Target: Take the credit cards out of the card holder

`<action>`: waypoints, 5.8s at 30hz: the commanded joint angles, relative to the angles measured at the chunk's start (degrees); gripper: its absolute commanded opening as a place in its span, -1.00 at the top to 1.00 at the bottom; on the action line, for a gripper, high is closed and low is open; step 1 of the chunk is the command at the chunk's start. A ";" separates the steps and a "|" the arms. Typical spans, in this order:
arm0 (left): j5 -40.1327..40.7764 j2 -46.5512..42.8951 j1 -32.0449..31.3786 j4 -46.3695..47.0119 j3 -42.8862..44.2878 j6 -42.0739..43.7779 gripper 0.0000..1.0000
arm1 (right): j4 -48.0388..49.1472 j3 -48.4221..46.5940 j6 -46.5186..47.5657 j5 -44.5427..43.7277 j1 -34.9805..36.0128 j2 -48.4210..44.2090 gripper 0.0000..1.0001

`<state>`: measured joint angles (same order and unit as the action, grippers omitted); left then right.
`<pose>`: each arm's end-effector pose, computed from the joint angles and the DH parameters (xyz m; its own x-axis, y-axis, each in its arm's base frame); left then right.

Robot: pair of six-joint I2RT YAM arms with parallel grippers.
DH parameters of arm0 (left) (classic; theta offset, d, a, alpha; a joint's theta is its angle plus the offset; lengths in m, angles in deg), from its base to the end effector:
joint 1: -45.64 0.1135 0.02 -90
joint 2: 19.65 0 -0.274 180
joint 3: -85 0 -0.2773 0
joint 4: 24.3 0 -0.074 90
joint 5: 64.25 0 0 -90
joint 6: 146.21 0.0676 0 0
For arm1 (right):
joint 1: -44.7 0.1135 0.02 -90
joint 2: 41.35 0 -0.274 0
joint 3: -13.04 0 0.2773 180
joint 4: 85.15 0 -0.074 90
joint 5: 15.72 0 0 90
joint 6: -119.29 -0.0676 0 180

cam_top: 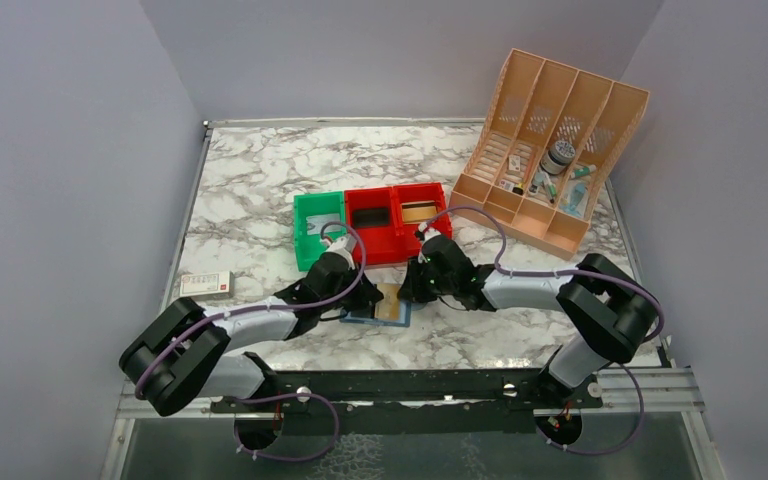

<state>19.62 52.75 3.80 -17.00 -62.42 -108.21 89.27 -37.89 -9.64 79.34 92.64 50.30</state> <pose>0.1957 -0.1850 0.1212 -0.8221 -0.3156 -0.4739 0.1340 0.7017 -0.6998 0.2205 0.2532 0.1043 -0.8671 -0.0267 -0.4974 -0.3027 0.8212 0.4837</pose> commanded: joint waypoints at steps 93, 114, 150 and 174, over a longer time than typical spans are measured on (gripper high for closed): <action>-4.36 -0.50 1.33 -2.32 0.82 3.52 0.56 | 1.99 2.57 -3.19 -0.52 0.13 1.57 0.58; 1.19 -6.56 1.46 -10.51 0.67 5.50 1.00 | -0.09 2.23 -1.97 -2.09 0.13 0.37 0.58; -5.23 -0.02 1.50 -1.70 0.35 4.63 0.77 | 3.26 -0.11 -1.18 5.76 0.18 4.88 0.57; 13.38 -29.62 1.77 -31.38 3.77 5.06 1.00 | -1.64 -6.25 4.68 11.78 0.22 -3.48 0.56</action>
<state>28.47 26.65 5.20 -43.80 -60.09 -103.38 86.67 -40.77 -6.87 85.87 92.70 45.56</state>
